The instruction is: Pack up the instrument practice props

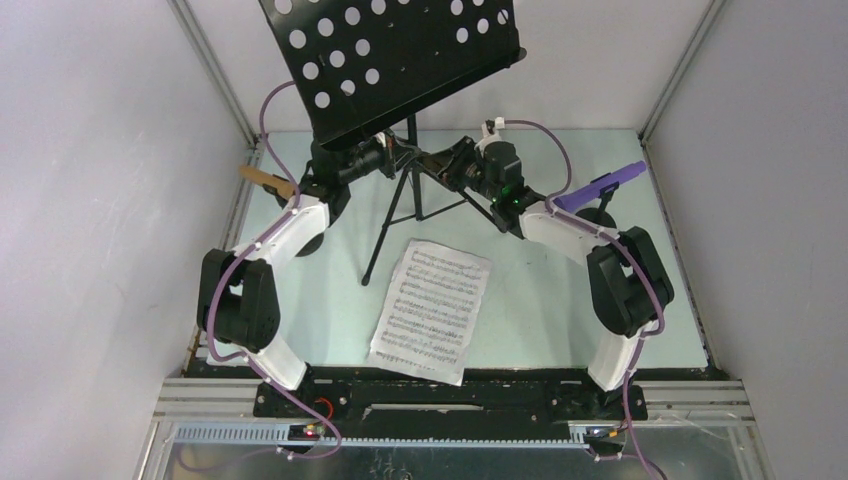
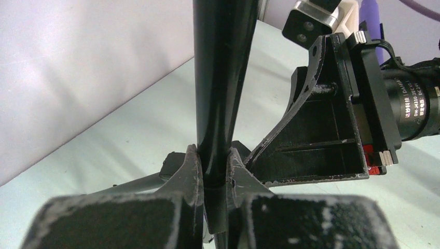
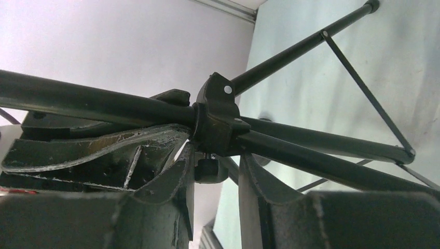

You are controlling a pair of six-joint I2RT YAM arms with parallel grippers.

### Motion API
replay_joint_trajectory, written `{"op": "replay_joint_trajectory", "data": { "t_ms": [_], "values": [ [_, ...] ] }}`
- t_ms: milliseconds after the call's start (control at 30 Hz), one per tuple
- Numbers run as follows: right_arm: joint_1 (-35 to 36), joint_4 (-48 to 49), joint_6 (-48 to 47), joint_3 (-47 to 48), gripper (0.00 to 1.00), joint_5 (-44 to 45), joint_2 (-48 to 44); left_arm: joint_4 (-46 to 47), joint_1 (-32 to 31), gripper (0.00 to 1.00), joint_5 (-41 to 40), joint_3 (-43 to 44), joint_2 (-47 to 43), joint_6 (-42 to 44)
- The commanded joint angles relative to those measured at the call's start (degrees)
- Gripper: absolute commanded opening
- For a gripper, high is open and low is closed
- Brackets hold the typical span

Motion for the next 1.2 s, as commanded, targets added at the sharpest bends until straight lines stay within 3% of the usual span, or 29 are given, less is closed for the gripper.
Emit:
{"op": "replay_joint_trajectory", "data": {
  "t_ms": [0, 367, 633, 767, 867, 1033, 1167],
  "values": [
    [2.9, -3.2, -23.1, 2.4, 0.00, -6.4, -1.3, -4.0, -1.6, 0.00, 0.9, 2.2, 0.9, 3.2],
    [5.4, -6.3, -34.0, 2.6, 0.00, -3.9, -2.6, -4.2, -1.7, 0.00, 1.2, 2.3, 0.8, 3.2],
    [8.8, -11.7, -46.4, 4.2, 0.00, 3.7, -3.9, -4.5, -1.7, 0.00, 1.3, 2.6, 0.8, 3.3],
    [9.1, -12.7, -47.4, 4.2, 0.00, 5.7, -4.4, -4.6, -1.7, 0.00, 1.4, 2.7, 0.8, 3.1],
    [8.3, -13.6, -42.9, 4.2, 0.00, 7.8, -5.3, -4.5, -1.6, 0.00, 1.1, 2.8, 0.7, 2.8],
    [3.1, -15.4, -25.2, 3.3, 0.34, 8.4, -7.7, -4.5, -1.4, 0.03, 1.5, 2.7, 0.6, 2.6],
    [-0.6, -4.8, -6.4, -1.5, 0.47, -0.4, -7.7, -4.8, -1.4, 0.08, 2.1, 2.7, 0.6, 3.2]
  ]
}}
